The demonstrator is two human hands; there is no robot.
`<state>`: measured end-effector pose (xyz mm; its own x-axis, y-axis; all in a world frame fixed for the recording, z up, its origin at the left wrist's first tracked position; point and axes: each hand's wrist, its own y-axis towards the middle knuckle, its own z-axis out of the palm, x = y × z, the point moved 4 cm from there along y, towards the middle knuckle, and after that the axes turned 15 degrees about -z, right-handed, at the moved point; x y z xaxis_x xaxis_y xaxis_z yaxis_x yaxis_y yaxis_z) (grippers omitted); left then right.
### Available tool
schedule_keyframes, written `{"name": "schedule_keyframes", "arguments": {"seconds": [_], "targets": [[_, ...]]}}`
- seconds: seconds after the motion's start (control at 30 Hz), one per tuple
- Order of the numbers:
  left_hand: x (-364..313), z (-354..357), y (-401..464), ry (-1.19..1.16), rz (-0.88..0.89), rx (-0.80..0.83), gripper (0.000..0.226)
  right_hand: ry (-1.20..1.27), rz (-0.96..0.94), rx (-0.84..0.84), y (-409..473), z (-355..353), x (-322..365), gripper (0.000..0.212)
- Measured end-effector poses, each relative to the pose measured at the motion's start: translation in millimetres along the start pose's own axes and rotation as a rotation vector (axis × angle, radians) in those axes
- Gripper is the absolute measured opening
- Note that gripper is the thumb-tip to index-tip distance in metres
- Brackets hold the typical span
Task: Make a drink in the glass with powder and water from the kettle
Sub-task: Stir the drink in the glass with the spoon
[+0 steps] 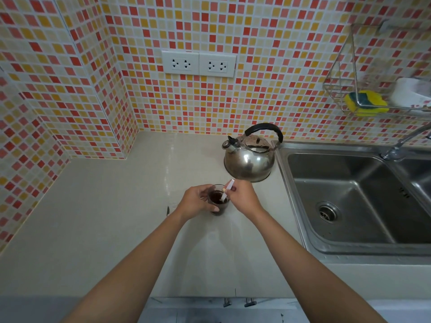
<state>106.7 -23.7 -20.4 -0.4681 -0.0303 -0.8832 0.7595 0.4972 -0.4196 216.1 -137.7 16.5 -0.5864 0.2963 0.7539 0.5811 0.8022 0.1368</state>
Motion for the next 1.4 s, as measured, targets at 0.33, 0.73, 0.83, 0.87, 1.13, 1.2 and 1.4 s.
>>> {"name": "schedule_keyframes", "arguments": {"seconds": [0.33, 0.73, 0.83, 0.87, 1.13, 1.2, 1.4], "targets": [[0, 0, 2, 0.037, 0.020, 0.017, 0.063, -0.056, 0.008, 0.027, 2, 2, 10, 0.025], [1, 1, 2, 0.068, 0.010, 0.020, 0.065, 0.009, 0.014, 0.050, -1, 10, 17, 0.016], [1, 1, 2, 0.063, -0.013, 0.023, 0.065, 0.008, 0.001, 0.012, 3, 5, 18, 0.018], [1, 1, 2, 0.059, -0.025, 0.018, 0.065, -0.010, 0.024, -0.002, 3, 1, 15, 0.019], [1, 0, 2, 0.049, -0.062, -0.009, 0.066, 0.183, 0.225, -0.187, -7, -1, 0, 0.017], [0, 0, 1, 0.059, -0.069, -0.011, 0.070, 0.164, 0.257, -0.225, -11, 0, -4, 0.019], [-1, 1, -1, 0.079, -0.092, -0.032, 0.078, 0.145, 0.337, -0.203, -13, 0, -7, 0.022]]}}
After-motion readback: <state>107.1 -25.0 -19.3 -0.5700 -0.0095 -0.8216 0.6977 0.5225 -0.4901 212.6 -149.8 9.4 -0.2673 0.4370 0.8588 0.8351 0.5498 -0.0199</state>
